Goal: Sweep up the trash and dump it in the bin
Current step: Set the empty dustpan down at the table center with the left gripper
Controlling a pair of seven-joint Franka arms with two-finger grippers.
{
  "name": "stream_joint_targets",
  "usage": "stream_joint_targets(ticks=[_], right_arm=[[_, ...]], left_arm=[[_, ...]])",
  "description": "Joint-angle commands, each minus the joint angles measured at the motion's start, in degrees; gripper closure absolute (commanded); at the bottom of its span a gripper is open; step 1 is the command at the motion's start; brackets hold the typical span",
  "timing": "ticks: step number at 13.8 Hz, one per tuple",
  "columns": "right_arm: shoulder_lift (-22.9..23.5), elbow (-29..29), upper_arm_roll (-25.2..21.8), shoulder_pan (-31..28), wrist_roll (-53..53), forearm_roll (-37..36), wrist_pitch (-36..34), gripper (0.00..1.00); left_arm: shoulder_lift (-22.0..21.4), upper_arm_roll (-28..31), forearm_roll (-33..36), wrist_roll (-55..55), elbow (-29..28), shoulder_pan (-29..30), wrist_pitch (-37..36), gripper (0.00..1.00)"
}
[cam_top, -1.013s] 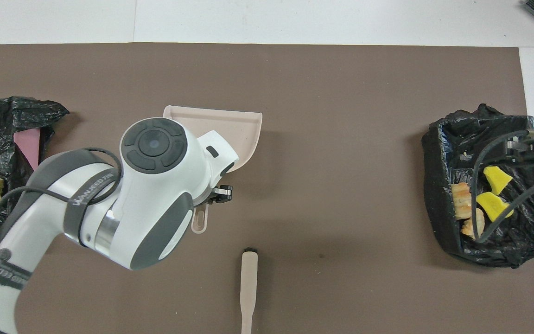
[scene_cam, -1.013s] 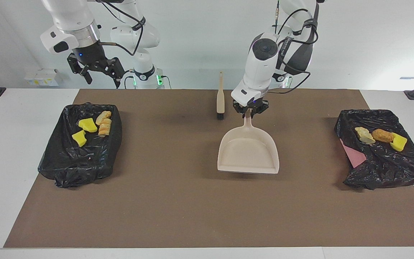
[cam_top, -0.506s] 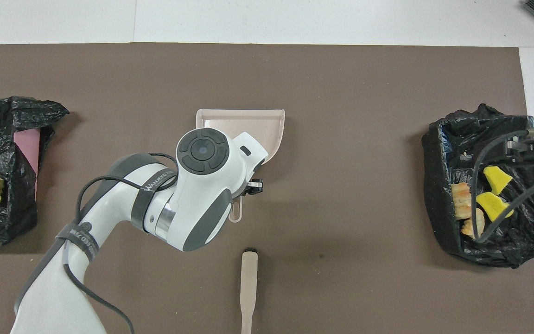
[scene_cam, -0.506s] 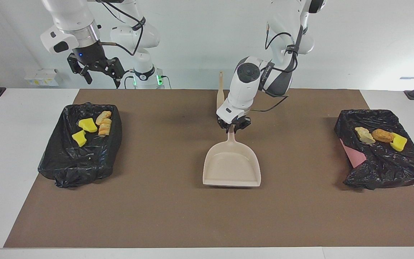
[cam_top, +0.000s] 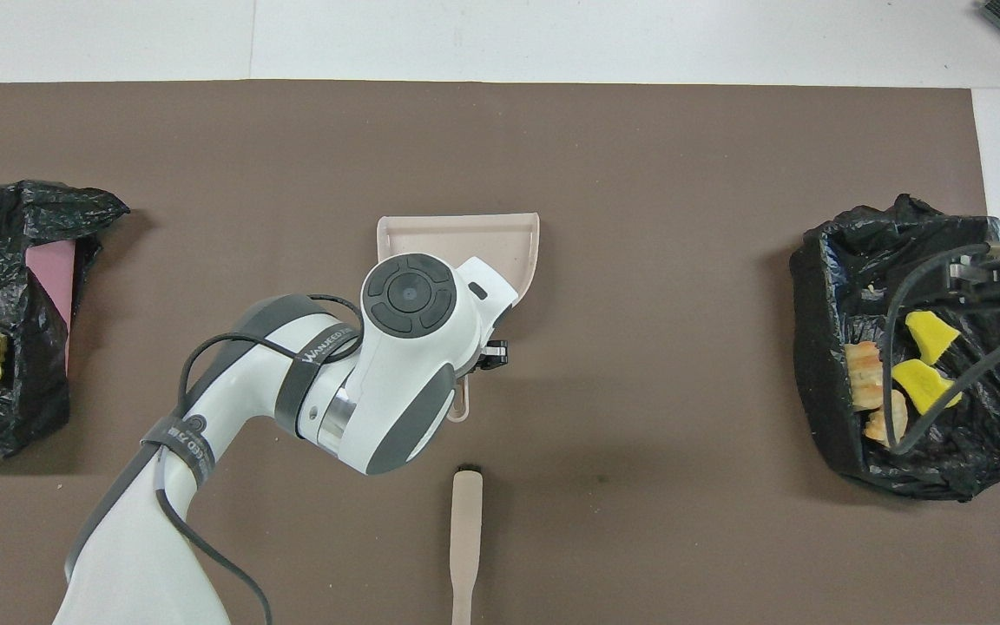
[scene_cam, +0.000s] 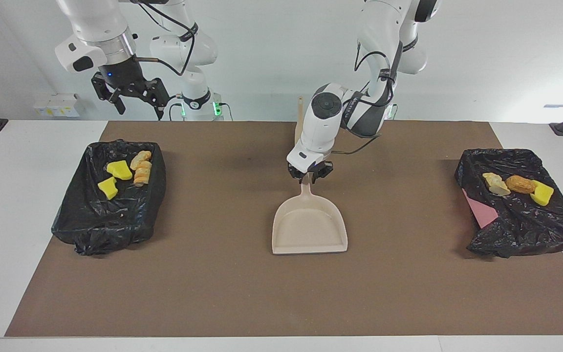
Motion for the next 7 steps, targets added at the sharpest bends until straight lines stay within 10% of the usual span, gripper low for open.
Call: stream_joint_targets(ticks=[1, 7], right_arm=[[0.1, 0.6, 0.3, -0.6, -1.0, -0.1, -0.8, 0.0], [0.1, 0.6, 0.3, -0.6, -1.0, -0.1, -0.8, 0.0]], left_arm=[[-2.3, 1.6, -0.6, -0.4, -0.6, 0.6, -0.4, 0.0], [-4.2, 1.6, 0.0, 2.7, 2.5, 10.2, -2.8, 0.0]])
